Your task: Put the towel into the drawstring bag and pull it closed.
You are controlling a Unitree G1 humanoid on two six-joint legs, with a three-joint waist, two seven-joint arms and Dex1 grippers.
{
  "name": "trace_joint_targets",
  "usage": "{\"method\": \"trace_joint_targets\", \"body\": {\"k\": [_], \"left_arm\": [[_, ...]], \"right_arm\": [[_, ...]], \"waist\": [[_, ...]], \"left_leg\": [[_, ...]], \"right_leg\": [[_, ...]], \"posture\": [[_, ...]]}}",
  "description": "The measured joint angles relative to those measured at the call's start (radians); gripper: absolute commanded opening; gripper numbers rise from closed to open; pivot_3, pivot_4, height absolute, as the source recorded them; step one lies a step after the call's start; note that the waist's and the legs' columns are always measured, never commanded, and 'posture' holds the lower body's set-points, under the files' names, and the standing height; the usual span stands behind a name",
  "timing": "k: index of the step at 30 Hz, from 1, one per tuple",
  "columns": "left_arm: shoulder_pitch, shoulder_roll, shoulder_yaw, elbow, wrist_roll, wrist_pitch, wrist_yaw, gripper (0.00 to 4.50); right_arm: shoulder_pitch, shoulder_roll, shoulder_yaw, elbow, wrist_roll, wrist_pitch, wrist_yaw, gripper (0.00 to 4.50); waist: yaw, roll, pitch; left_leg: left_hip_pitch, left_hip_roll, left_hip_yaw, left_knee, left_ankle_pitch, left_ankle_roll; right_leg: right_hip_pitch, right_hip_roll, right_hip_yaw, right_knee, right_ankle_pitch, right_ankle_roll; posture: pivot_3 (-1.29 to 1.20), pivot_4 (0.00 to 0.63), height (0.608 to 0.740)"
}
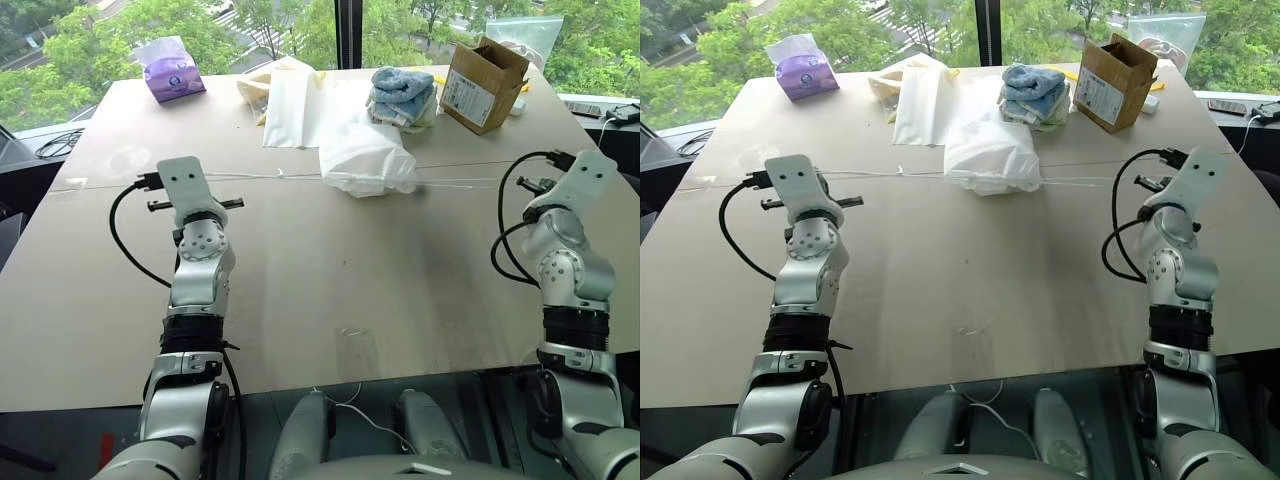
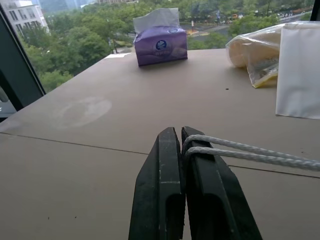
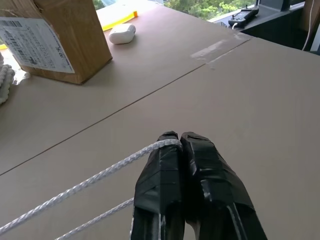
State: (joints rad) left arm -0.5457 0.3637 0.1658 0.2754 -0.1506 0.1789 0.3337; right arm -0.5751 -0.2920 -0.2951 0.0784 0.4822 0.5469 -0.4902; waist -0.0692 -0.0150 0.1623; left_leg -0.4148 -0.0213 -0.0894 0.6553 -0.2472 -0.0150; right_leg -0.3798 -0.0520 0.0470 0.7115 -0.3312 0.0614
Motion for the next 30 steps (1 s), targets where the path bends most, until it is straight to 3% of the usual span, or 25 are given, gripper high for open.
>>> {"method": "trace_joint_targets", "body": {"k": [30], "left_arm": [[0.009, 0.005, 0.0, 0.062, 0.003, -0.019, 0.133, 0.07]], "right_arm": [[-0.006, 0.061, -0.077, 0.04, 0.326, -0.023, -0.31, 0.0]], "waist": [[0.0, 0.0, 0.0]], "left_leg": [[0.0, 0.0, 0.0, 0.0, 0.0, 0.0]], "right_leg": [[0.0, 0.0, 0.0, 0.0, 0.0, 0.0]], "posture": [[0.0, 0.15, 0.74]]}}
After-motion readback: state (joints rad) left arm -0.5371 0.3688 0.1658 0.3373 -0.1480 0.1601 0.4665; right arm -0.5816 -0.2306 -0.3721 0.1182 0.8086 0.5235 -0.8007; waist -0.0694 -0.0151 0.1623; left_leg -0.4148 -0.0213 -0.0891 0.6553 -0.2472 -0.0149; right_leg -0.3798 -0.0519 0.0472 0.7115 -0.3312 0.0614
